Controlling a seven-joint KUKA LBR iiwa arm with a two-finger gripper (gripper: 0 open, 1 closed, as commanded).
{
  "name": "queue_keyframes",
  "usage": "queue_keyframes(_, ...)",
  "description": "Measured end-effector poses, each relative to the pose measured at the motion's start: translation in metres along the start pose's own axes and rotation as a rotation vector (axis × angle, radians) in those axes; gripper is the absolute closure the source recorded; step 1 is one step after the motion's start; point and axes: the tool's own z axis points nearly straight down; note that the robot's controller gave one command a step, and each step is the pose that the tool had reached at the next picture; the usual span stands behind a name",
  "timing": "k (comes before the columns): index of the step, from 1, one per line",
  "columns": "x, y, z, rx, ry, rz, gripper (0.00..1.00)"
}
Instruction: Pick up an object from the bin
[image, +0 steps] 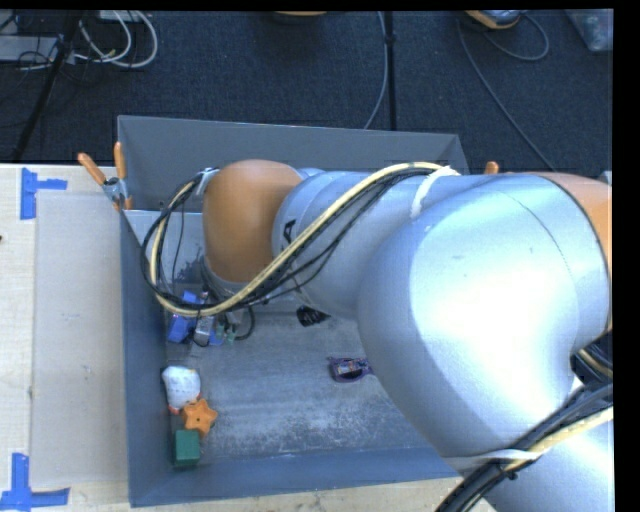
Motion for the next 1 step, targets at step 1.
queue_keyframes(1,0.0008,-0.001,-0.0042,0.002,0.003,0.009,1.0)
